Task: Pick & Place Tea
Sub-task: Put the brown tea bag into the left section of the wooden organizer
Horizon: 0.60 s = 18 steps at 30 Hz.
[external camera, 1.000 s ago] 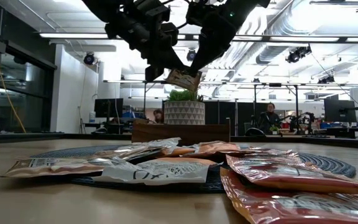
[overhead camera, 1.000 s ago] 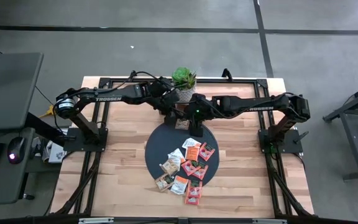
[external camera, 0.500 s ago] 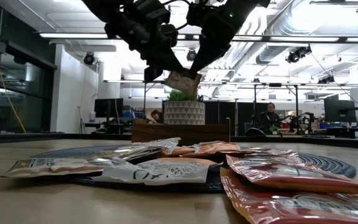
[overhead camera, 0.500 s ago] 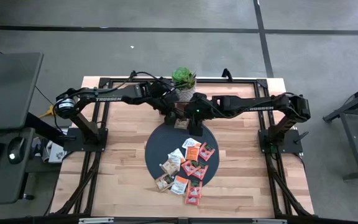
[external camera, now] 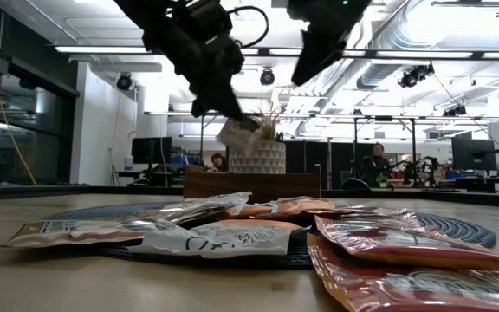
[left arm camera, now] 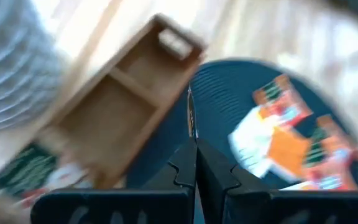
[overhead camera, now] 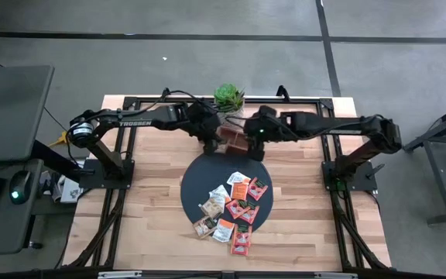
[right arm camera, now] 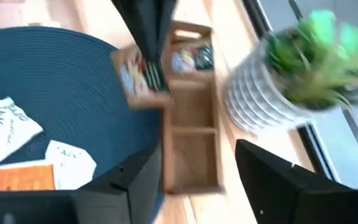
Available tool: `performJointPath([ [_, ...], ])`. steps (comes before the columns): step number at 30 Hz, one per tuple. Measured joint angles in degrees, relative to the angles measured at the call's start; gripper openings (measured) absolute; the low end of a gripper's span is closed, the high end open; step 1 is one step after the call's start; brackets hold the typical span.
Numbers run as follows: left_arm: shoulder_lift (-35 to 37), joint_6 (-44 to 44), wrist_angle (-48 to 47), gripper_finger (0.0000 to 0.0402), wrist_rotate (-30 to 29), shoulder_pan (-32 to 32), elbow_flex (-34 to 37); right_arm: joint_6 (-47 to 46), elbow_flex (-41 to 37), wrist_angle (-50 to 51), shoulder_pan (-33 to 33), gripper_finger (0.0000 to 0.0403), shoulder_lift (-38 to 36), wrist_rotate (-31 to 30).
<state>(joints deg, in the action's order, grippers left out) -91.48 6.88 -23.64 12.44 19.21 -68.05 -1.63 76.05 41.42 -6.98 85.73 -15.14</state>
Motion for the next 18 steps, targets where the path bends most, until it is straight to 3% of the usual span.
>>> performJointPath([
  [9, 0.0, -8.1, -2.2, 0.0000, -1.3, 5.2, 0.0, -4.7, 0.0, 5.9, 0.2, 0.0222, -1.8, 1.5],
  [18, 0.0, -15.9, -3.3, 0.0000, 6.8, 13.9, 0.0, -9.0, 0.0, 8.7, 1.4, 0.0224, -1.8, 0.3],
])
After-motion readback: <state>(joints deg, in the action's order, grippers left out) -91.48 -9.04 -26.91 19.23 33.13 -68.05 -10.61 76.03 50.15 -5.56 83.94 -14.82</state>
